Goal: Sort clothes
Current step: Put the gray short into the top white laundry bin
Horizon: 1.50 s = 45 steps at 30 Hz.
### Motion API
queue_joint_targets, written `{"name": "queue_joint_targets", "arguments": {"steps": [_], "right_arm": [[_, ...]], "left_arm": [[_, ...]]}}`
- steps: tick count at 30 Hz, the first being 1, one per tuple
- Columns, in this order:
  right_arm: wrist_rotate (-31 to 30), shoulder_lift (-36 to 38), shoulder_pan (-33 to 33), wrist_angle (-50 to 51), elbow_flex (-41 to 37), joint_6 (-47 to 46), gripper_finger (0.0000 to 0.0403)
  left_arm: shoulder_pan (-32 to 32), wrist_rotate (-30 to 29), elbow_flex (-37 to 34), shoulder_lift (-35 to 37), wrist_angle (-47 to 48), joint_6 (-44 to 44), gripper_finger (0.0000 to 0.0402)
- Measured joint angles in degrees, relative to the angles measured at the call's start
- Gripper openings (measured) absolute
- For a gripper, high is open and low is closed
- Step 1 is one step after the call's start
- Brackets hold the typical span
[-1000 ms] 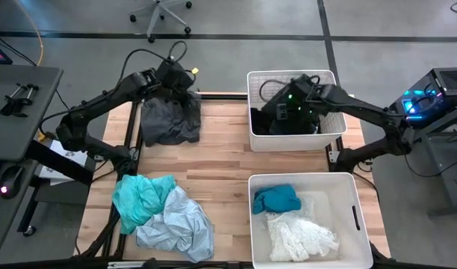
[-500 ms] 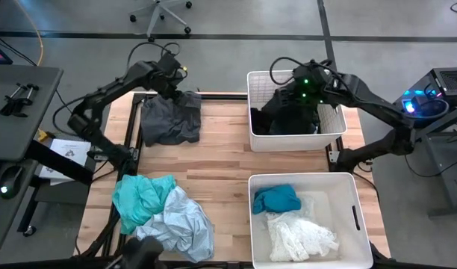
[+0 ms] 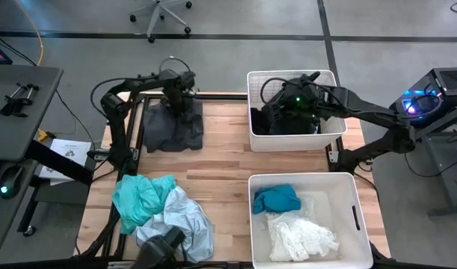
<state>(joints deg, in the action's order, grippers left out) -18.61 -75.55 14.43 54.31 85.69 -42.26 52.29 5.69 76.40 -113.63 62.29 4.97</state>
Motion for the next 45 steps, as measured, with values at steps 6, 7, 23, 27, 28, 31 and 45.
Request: {"name": "queue_joint_targets", "arguments": {"steps": [6, 7, 23, 27, 28, 31, 45], "right_arm": [[-2.0, -0.2, -2.2, -1.4, -0.4, -0.2, 0.0298], [-2.5, -0.2, -2.6, -1.8, -0.4, -0.1, 0.0298], [-2.8, -0.7, -3.3, -8.7, -0.4, 5.1, 0.0298], [-1.4, -2.1, -3.3, -11.9, -0.4, 7.9, 0.0298], [-0.9, -2.7, -3.3, -13.0, -0.4, 8.9, 0.0298], [1.6, -4.8, -3.3, -17.1, -0.4, 11.2, 0.0298], [7.7, -15.8, -4.9, -37.3, 0.7, 21.8, 0.0298]], "left_arm": [[-5.2, -2.8, -2.5, -2.0, -1.9, 4.2, 0.0109], [-6.0, -3.0, -2.6, -2.0, -1.9, 5.1, 0.0087], [-12.1, 7.2, -2.2, 15.4, -8.7, 9.1, 0.0004], [-13.5, 7.9, -2.2, 22.8, -12.0, 8.8, 0.0003], [-13.9, 8.6, -2.2, 24.4, -13.0, 8.7, 0.0002], [-15.4, 10.4, -2.1, 28.8, -16.7, 7.4, 0.0002], [-23.3, 13.3, -2.0, 36.1, -26.8, 4.6, 0.0001]]}}
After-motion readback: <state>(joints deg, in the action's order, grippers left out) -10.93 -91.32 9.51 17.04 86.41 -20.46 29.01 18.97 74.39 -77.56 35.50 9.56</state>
